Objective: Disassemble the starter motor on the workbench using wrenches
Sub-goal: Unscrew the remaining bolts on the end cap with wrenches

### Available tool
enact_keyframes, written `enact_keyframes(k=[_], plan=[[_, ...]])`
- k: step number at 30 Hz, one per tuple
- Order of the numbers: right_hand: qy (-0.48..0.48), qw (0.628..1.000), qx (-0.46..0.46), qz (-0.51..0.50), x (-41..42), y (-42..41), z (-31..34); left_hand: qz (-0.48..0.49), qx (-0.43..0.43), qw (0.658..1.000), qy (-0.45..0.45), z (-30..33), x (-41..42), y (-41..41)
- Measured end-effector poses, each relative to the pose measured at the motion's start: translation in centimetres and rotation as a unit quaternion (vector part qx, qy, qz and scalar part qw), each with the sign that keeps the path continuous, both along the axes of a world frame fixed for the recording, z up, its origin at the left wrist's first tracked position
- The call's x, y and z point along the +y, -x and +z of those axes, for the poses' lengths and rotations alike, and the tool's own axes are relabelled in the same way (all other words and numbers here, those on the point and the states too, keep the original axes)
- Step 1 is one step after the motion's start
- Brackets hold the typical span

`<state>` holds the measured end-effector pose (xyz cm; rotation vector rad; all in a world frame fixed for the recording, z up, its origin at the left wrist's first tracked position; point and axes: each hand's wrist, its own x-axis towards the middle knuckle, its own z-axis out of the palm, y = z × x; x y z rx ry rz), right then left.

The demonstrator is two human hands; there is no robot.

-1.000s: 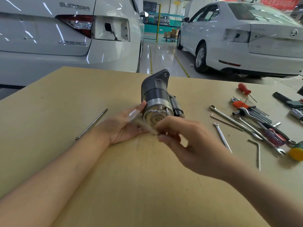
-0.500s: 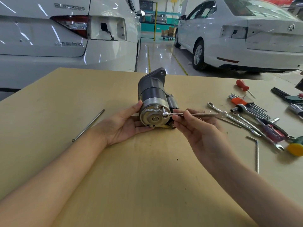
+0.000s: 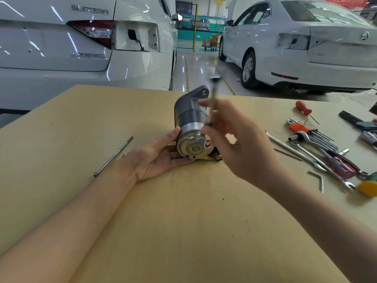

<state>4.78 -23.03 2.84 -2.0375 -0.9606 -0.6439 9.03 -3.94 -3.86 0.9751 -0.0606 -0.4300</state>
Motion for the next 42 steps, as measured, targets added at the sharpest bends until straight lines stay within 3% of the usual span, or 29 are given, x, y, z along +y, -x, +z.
enact_keyframes(k=[2,5,7,9,11,13,14,15,17,19,22,27,34,36,38,42], plan=[[0.156,0.986,-0.059,0.023,1.0,-0.1,0.9,0.001,-0.003,1.0,0.003,0.0,0.1,0.3],[0.394,0.908,-0.136,0.05,2.0,0.1,1.1,0.005,0.003,1.0,0.009,0.3,0.1,0.4],[0.453,0.872,-0.182,0.033,2.2,0.3,0.8,0.022,0.018,1.0,-0.001,0.5,-0.2,0.5],[0.444,0.874,-0.193,0.037,1.8,0.8,0.8,0.021,0.024,0.999,-0.014,0.6,-0.2,0.5],[0.352,0.923,-0.133,0.075,0.9,1.2,0.1,0.012,0.041,0.999,-0.022,0.6,-0.2,0.6],[0.169,0.979,0.001,0.114,-0.2,2.1,-1.3,0.008,0.035,0.999,-0.016,0.2,-0.1,0.4],[0.06,0.987,0.087,0.123,-0.5,2.7,-2.1,0.011,0.022,1.0,-0.013,0.3,-0.2,0.4],[-0.057,0.973,0.179,0.134,-0.7,3.2,-2.8,0.018,0.015,1.0,-0.013,0.3,-0.2,0.4],[-0.266,0.9,0.319,0.136,-0.9,3.5,-3.5,0.02,0.008,1.0,-0.013,0.4,-0.1,0.3],[-0.38,0.831,0.387,0.119,-1.2,3.1,-3.3,0.005,0.002,1.0,-0.021,0.4,-0.1,0.3],[-0.46,0.771,0.422,0.124,-1.6,2.3,-2.6,-0.004,-0.002,1.0,-0.016,0.2,0.1,0.1],[-0.499,0.748,0.424,0.109,-1.6,2.0,-2.7,-0.005,0.002,1.0,0.0,0.1,0.1,-0.1],[-0.499,0.755,0.413,0.103,-1.4,1.8,-3.3,-0.006,0.0,1.0,0.001,0.2,0.0,0.0],[-0.485,0.774,0.393,0.108,-1.5,1.8,-3.4,-0.005,0.003,1.0,0.001,0.2,-0.1,0.0],[-0.426,0.834,0.338,0.095,-1.6,1.7,-3.2,-0.004,0.007,1.0,0.0,0.3,-0.1,0.0],[-0.215,0.957,0.189,0.041,-1.7,0.9,-1.6,0.003,0.007,1.0,-0.01,0.3,-0.2,0.1]])
